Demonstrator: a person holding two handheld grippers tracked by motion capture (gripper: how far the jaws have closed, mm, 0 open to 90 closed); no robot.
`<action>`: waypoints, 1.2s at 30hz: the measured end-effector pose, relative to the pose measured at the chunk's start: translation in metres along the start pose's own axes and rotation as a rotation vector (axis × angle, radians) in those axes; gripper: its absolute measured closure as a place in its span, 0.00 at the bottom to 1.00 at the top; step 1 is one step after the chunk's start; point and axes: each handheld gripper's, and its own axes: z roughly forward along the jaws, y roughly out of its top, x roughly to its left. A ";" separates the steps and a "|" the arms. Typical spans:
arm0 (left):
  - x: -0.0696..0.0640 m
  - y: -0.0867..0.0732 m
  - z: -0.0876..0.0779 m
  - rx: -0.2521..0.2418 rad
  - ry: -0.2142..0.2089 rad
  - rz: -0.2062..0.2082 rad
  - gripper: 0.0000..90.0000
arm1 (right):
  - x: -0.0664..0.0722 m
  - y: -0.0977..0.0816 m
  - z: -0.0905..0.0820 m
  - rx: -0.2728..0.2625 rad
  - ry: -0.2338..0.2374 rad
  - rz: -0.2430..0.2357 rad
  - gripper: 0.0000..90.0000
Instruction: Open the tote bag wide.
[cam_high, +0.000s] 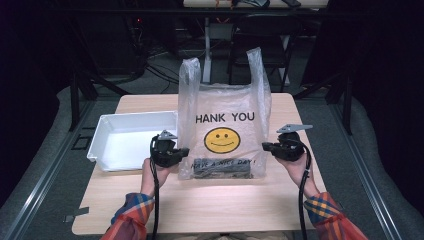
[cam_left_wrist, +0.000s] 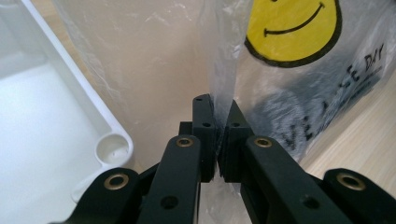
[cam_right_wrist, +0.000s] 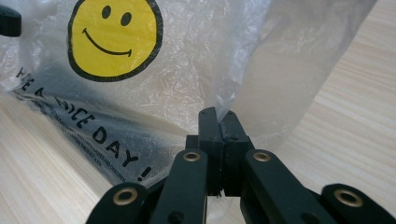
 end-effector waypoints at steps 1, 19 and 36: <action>0.000 -0.002 0.001 0.003 0.000 -0.001 0.97 | 0.000 -0.001 -0.001 0.007 0.000 0.002 1.00; 0.001 -0.019 0.007 0.093 -0.006 -0.009 0.99 | 0.009 -0.019 -0.001 0.090 0.020 -0.029 1.00; -0.009 -0.027 0.029 0.176 -0.040 0.000 0.99 | 0.009 -0.033 0.011 0.174 0.025 -0.027 1.00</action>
